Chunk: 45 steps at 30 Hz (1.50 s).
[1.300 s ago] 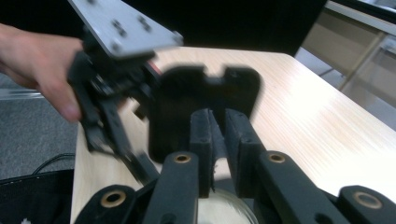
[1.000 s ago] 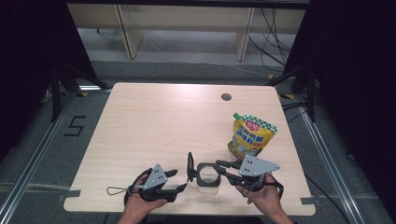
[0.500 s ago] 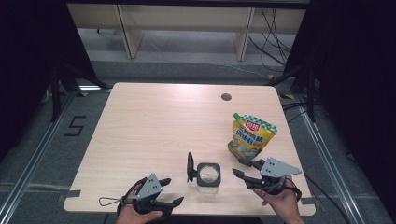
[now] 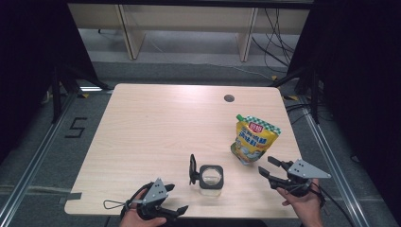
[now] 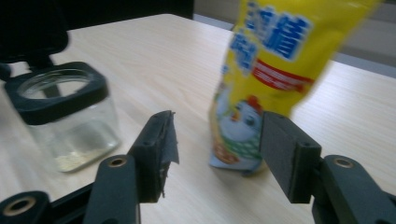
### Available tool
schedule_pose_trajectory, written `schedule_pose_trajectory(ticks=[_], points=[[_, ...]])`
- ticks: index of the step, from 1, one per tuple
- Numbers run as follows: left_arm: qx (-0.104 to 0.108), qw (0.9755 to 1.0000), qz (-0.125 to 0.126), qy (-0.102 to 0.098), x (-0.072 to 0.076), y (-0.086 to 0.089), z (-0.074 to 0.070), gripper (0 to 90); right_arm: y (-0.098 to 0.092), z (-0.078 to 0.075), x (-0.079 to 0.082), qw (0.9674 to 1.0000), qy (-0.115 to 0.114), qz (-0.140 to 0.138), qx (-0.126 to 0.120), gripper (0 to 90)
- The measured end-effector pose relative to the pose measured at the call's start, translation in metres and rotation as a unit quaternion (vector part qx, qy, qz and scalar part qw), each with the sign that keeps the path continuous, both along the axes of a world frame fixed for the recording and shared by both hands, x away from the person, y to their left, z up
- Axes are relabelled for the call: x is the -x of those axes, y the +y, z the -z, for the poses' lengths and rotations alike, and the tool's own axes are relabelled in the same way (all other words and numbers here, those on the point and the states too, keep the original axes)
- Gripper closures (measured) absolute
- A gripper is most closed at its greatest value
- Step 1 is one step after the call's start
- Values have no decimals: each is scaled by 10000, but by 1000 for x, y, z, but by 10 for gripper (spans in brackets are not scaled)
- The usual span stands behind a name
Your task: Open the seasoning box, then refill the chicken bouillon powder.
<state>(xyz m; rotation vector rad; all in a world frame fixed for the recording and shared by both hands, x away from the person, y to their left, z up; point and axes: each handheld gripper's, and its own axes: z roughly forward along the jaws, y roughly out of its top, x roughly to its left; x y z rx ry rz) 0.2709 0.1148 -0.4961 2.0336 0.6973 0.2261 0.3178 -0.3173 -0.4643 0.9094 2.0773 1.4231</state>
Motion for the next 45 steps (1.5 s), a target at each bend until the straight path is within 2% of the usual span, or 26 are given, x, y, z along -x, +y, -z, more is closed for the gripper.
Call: schedule_pose_trajectory(ticks=[3,7,8,11,12,16,17,20,21,24,25,27,28,29,30,32,33,34,35,36,38,40,41,42,43,45], points=[[43,10000,4,14,0,-2,1,162,-9,5,-3,9995,80,305,-64,379],[14,10000,11,8,-2,-2,1,162,-10,8,-6,9993,74,374,41,356],[-6,10000,42,-14,-2,-2,1,162,-10,10,-5,9989,199,421,14,342],[-62,10000,33,-14,-2,-2,2,163,-12,12,-9,9988,115,454,124,321],[-94,10000,-3,7,-1,-2,1,163,-10,13,-9,9985,242,488,7,321],[-61,9999,89,-54,-1,-2,2,162,-9,18,-19,9983,262,463,258,290],[-62,9999,84,-46,-1,-2,2,163,-8,19,-19,9977,384,523,185,285],[-161,9999,45,38,-2,-2,1,163,-6,20,-24,9979,368,463,278,249],[-69,10000,40,59,-1,-4,2,163,-6,21,-28,9979,337,420,362,236],[-148,9998,107,-34,-2,-3,3,163,-3,23,-32,9978,376,360,416,220],[-120,9999,40,53,-1,-4,4,163,0,24,-32,9973,467,387,418,219],[-97,9999,12,54,0,-4,5,164,3,27,-38,9969,367,309,618,224],[-167,9998,45,25,-1,-3,5,164,4,27,-40,9959,531,357,634,220],[-242,9996,112,-62,-2,-2,4,164,3,28,-47,9962,331,309,747,211],[-116,9999,-7,46,0,-4,5,164,5,29,-49,9952,545,364,727,197],[-153,9999,0,26,-1,-3,4,165,7,31,-64,9953,336,332,849,189],[-192,9998,4,12,-1,-2,5,165,7,31,-64,9953,336,332,849,189],[-140,9999,-17,27,-1,-3,5,167,9,30,-65,9947,512,328,835,189],[-171,9998,3,41,-1,-2,5,167,10,30,-68,9954,339,292,850,189],[-65,10000,-9,59,-1,-3,6,169,13,30,-68,9951,485,298,803,189],[-244,9997,6,63,-1,-2,4,169,17,29,-69,9956,398,201,825,196],[-215,9998,12,43,-1,-2,5,170,20,29,-68,9955,426,163,836,178],[-159,9999,10,53,0,-3,5,170,20,31,-70,9956,307,136,872,164],[-174,9998,25,10,-1,-3,5,171,21,31,-69,9952,425,146,870,165],[-196,9998,66,-35,-1,-3,5,171,20,31,-71,9956,323,115,870,163],[-198,9998,65,-46,-1,-3,6,172,21,30,-70,9963,389,107,763,161]])
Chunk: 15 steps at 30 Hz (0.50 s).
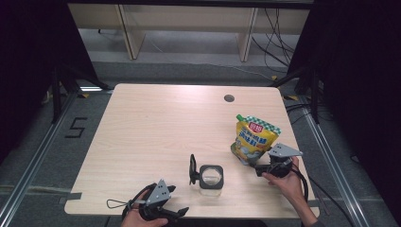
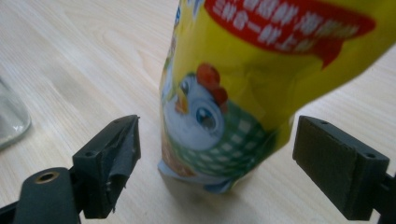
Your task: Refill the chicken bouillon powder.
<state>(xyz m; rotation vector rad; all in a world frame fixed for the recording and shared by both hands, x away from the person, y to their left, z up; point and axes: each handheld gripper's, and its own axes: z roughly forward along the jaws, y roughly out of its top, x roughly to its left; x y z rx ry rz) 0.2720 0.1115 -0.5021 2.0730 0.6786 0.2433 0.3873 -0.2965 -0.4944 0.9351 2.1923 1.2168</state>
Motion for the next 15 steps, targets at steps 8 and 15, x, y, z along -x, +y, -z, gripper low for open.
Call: schedule_pose_trajectory(ticks=[8,15], points=[[-34,10000,16,36,0,-1,1,173,3,1,-5,9998,-149,-81,39,161],[-64,9999,-38,76,0,0,1,174,5,2,-8,9998,-110,-59,-126,167]])
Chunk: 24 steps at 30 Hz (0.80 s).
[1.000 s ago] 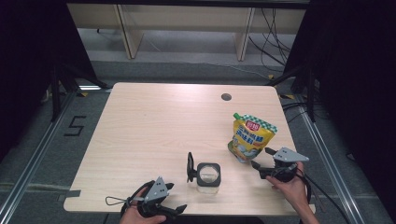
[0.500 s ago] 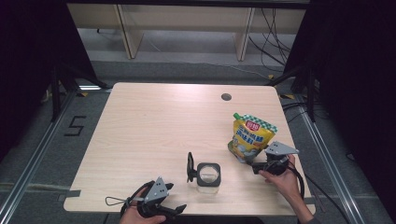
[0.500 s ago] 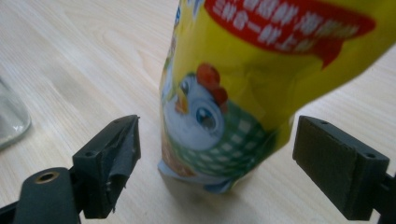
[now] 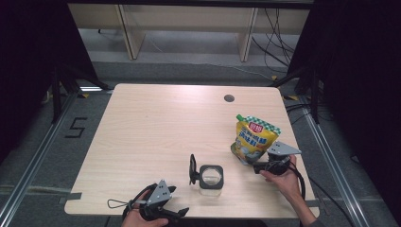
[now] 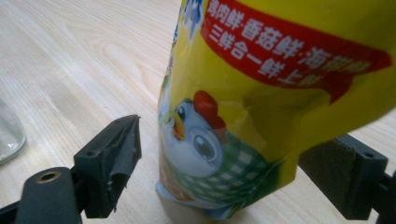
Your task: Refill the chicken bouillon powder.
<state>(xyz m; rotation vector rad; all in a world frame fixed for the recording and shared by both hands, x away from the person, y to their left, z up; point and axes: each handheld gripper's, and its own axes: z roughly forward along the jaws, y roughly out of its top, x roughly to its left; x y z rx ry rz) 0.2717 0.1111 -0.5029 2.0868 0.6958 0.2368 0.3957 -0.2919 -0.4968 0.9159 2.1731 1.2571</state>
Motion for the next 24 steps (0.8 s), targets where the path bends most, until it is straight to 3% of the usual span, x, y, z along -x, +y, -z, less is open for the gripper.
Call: schedule_pose_trajectory(ticks=[3,4,5,7,8,9,10,12,14,15,18,19,23,24], points=[[44,10000,0,5,0,-1,0,174,0,1,-2,10000,-78,-10,-31,171],[-56,10000,30,-13,-1,1,0,175,2,1,1,9998,165,60,-122,172],[134,9999,-22,37,0,-2,1,174,1,1,-2,10000,74,14,-59,172],[-40,10000,70,-52,-1,0,0,175,1,1,-1,9998,141,62,-88,175],[-29,9999,85,-76,-1,0,0,175,1,2,-3,9999,11,39,-148,178],[-34,9999,80,-70,-1,0,0,175,1,2,-3,9998,96,78,-183,181],[-5,10000,-10,9,0,-1,0,175,0,3,-5,9998,-81,-11,-160,186],[86,10000,27,8,1,-2,1,175,1,3,-5,9997,-41,12,-226,190],[-28,9999,93,-44,-1,-1,0,175,2,4,-6,9994,11,30,-352,193],[38,10000,-12,43,0,-2,1,174,2,5,-7,9991,62,10,-415,195],[21,10000,10,46,0,-2,1,175,1,6,-10,9992,-150,-10,-365,198],[48,10000,3,47,0,-2,2,175,2,7,-10,9989,-58,8,-463,199],[69,10000,23,34,0,-3,2,175,4,9,-12,9979,-107,-20,-633,218],[78,10000,13,36,0,-3,2,175,5,10,-15,9978,-230,-67,-613,237]])
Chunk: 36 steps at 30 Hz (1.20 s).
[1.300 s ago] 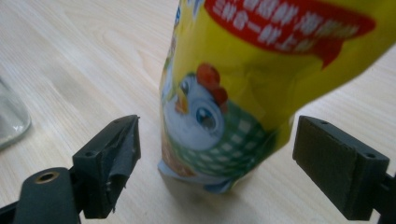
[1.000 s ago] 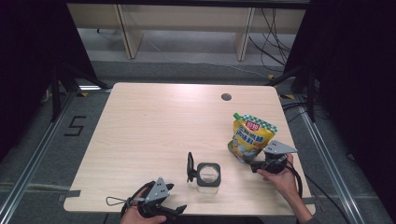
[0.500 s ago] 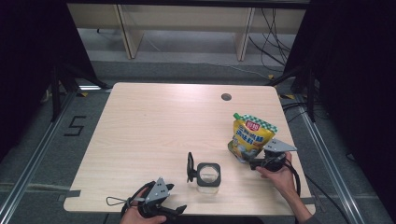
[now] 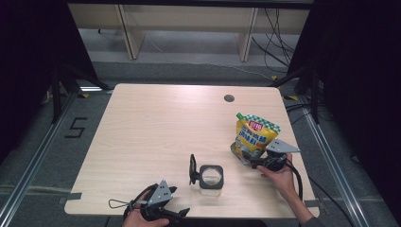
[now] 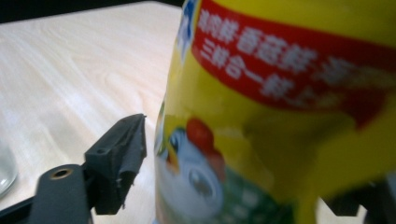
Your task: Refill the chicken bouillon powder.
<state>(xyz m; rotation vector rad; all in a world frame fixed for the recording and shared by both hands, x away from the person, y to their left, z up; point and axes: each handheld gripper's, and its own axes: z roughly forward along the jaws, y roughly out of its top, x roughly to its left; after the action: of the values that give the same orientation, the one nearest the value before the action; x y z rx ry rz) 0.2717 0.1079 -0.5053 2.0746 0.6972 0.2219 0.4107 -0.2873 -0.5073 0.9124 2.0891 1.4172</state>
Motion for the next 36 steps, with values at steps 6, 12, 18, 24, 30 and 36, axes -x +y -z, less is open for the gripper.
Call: schedule_pose_trajectory(ticks=[6,12,18,24,30,36], points=[[-88,9999,69,-118,-1,3,-2,177,18,6,-19,9997,-52,93,206,230],[-93,9998,151,-84,0,2,-3,188,19,4,-18,9996,-163,33,246,276],[-36,10000,53,-56,1,2,-3,186,22,3,-14,9998,31,-2,207,298],[4,9999,106,-116,1,2,-3,187,20,1,-15,9998,-130,18,115,330],[-28,10000,46,-14,1,4,-5,188,20,-3,-11,10000,6,58,64,375],[25,9998,109,-169,0,4,-4,188,21,-12,-5,9994,-196,-121,261,414]])
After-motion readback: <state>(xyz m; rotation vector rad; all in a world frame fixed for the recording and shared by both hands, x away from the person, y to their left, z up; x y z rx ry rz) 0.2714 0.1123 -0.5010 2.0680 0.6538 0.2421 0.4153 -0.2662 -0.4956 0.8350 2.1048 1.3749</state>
